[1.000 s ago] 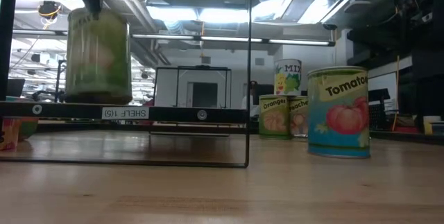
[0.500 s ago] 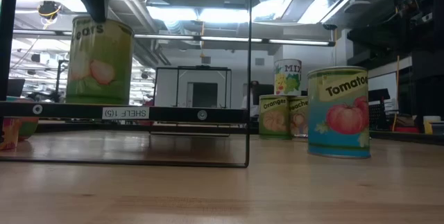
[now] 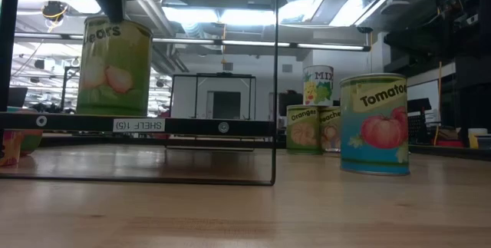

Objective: Pick and place cans onto a shelf
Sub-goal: Put the canned pears on the shelf, then put the canned mixed fruits on the shelf

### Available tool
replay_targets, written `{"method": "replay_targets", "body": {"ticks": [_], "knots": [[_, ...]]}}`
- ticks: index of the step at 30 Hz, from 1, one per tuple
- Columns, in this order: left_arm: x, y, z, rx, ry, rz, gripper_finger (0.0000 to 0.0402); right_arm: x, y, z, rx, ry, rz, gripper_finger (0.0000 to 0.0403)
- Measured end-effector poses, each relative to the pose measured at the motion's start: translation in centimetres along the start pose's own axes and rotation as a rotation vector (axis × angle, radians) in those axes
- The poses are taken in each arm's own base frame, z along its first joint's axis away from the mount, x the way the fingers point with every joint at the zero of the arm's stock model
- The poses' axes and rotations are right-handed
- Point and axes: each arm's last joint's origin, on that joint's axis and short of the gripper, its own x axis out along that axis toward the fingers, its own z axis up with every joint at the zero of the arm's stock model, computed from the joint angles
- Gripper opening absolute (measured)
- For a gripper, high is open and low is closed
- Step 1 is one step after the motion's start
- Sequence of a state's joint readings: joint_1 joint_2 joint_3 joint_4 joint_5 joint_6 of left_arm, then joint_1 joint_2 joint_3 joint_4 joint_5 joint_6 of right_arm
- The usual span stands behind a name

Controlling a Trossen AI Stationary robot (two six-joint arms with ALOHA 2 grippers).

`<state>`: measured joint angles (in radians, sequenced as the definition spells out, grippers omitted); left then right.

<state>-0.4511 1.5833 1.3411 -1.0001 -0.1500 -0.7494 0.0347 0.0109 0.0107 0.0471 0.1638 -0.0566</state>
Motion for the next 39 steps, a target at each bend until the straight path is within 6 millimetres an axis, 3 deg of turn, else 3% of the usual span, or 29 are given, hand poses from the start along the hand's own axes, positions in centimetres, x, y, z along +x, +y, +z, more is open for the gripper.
{"method": "replay_targets", "body": {"ticks": [11, 22, 30, 39], "knots": [[0.1, -0.2, 0.3, -0.005, -0.041, -0.007, 0.0087, 0.0, 0.0, 0.0, 0.0, 0.0, 0.0, 0.0046], [-1.0, 0.1, 0.3, 0.013, -0.071, -0.031, 0.0089, 0.0, 0.0, 0.0, 0.017, 0.0, 0.0, 0.0062], [-5.5, 1.5, -0.1, 0.074, -0.237, -0.075, 0.0089, 0.0, 0.0, 0.1, 0.082, -0.009, -0.001, 0.0131], [-13.5, 6.4, -3.0, 0.241, -0.506, -0.029, 0.0086, -0.1, 0.0, 1.1, 0.175, -0.112, 0.011, 0.0147]]}}
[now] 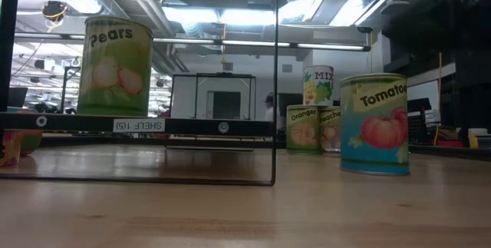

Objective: Pick and place cans onto a shelf
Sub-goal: Put the canned mixed fruits on the shelf

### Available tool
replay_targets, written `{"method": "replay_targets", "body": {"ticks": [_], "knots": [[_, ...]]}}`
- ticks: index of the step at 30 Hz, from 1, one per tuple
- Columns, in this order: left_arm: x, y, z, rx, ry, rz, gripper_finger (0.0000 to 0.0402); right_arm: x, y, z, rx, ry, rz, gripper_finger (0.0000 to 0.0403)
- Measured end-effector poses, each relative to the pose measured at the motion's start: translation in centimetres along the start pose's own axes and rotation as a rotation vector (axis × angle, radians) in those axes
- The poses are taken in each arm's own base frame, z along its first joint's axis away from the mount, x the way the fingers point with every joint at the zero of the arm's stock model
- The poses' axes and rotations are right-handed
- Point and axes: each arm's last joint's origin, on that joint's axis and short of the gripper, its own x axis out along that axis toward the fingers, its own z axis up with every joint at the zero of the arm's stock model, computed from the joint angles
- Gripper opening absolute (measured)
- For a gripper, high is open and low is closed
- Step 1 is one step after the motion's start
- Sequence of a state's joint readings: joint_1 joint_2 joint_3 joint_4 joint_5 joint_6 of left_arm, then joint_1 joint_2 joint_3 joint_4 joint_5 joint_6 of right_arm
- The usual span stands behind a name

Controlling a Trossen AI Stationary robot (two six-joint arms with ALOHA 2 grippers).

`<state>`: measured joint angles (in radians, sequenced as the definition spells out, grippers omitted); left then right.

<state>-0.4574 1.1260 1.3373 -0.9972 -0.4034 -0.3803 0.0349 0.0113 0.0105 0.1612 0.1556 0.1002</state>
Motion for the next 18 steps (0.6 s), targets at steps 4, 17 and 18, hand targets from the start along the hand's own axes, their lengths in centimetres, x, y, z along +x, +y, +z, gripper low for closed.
{"method": "replay_targets", "body": {"ticks": [4, 17, 18], "knots": [[-1.9, 1.7, -3.3, 0.044, -0.081, 0.072, 0.0086, -0.1, 0.1, 1.6, -0.033, -0.086, 0.006, 0.0147], [1.5, 4.4, -14.8, -0.143, -0.284, -0.018, 0.0086, 3.5, 0.4, 11.4, -0.255, 0.099, -0.26, 0.0147], [1.7, 4.5, -15.1, -0.142, -0.292, -0.023, 0.0086, 4.4, 0.3, 11.7, -0.276, 0.136, -0.272, 0.0147]]}}
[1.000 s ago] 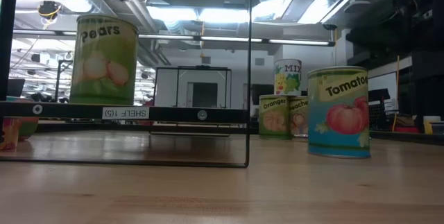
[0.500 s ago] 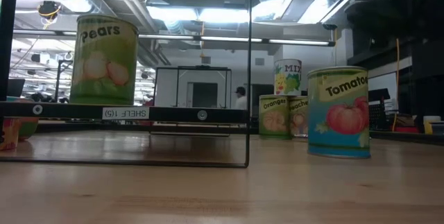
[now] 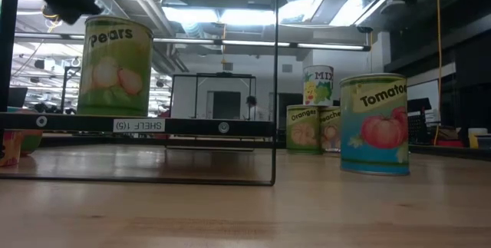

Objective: Pick and place cans onto a shelf
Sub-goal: Put the canned mixed fruits on the shelf

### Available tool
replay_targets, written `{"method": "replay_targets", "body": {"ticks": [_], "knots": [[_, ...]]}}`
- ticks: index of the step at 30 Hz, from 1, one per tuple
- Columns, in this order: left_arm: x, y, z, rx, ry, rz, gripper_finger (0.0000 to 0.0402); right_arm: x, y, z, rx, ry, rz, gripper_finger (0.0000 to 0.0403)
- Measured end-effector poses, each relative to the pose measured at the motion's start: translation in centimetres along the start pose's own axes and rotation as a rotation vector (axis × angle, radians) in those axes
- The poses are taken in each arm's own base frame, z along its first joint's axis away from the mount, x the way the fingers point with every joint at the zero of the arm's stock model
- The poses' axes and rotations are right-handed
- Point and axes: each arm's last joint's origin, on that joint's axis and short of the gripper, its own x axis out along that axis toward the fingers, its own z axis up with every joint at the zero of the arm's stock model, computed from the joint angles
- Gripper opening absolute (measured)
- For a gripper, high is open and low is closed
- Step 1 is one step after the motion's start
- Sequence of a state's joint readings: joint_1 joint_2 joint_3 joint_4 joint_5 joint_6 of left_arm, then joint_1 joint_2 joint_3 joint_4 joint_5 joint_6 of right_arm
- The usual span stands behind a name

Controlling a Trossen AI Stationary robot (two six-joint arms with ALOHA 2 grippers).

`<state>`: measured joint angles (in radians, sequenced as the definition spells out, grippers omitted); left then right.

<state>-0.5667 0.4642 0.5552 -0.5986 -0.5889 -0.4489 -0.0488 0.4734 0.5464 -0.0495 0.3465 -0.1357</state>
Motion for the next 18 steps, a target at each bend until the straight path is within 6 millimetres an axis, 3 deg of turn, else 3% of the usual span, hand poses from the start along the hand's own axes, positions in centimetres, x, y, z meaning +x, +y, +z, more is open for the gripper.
{"method": "replay_targets", "body": {"ticks": [4, 9, 13, 18], "knots": [[0.4, 0.1, -0.9, 0.0, -0.021, -0.006, 0.0085, 3.6, 0.3, 1.0, -0.06, 0.159, -0.009, 0.0147], [0.6, 0.1, -1.1, -0.003, -0.022, -0.013, 0.0085, 7.7, 0.6, 0.6, -0.106, 0.412, 0.053, 0.0147], [0.6, 0.1, -1.1, -0.002, -0.02, -0.013, 0.0085, 10.2, 0.8, -0.3, -0.139, 0.583, 0.052, 0.0147], [0.6, 0.1, -1.1, 0.0, -0.018, -0.012, 0.0085, 12.1, 1.0, -1.0, -0.15, 0.647, 0.053, 0.0147]]}}
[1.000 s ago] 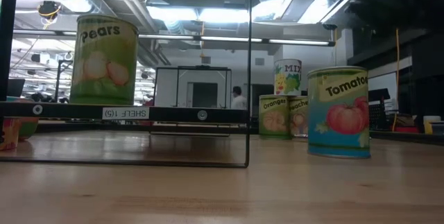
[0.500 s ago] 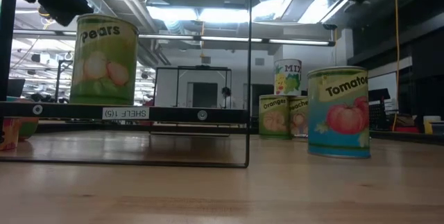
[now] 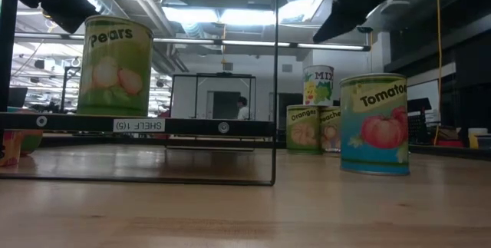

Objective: Pick and place cans onto a shelf
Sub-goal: Put the canned mixed fruits on the shelf

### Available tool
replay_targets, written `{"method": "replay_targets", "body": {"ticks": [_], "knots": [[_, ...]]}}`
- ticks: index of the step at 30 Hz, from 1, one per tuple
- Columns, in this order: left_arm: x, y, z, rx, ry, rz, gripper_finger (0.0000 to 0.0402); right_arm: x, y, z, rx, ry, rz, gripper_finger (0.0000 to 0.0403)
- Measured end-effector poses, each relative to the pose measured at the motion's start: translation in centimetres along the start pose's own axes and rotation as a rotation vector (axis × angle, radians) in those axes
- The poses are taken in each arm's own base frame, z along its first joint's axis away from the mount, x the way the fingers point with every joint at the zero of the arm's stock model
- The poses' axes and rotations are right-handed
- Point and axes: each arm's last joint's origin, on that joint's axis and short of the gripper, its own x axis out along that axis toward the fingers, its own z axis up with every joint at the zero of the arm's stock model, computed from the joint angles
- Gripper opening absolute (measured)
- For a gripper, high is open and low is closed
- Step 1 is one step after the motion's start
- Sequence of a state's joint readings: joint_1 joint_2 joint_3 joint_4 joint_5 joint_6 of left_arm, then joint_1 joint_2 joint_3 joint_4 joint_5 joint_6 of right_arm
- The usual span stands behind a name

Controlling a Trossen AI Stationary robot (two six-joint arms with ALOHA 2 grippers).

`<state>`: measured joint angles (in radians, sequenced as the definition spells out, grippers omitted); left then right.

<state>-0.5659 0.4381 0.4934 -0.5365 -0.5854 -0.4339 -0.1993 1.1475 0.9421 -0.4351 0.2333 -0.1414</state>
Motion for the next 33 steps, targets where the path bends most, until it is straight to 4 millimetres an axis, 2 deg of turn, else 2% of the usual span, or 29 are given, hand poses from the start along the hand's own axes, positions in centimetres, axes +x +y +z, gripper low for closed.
{"method": "replay_targets", "body": {"ticks": [12, 22, 33], "knots": [[0.0, 0.0, 0.0, 0.001, 0.001, -0.001, 0.0085, 0.8, 0.2, -0.3, -0.016, 0.069, -0.003, 0.0147], [0.0, 0.0, 0.0, 0.001, 0.002, -0.002, 0.0085, 1.0, -0.6, -0.6, 0.005, 0.103, -0.041, 0.0147], [0.0, 0.0, 0.0, 0.001, 0.003, -0.002, 0.0085, 2.7, -0.7, -1.2, -0.003, 0.17, -0.044, 0.0147]]}}
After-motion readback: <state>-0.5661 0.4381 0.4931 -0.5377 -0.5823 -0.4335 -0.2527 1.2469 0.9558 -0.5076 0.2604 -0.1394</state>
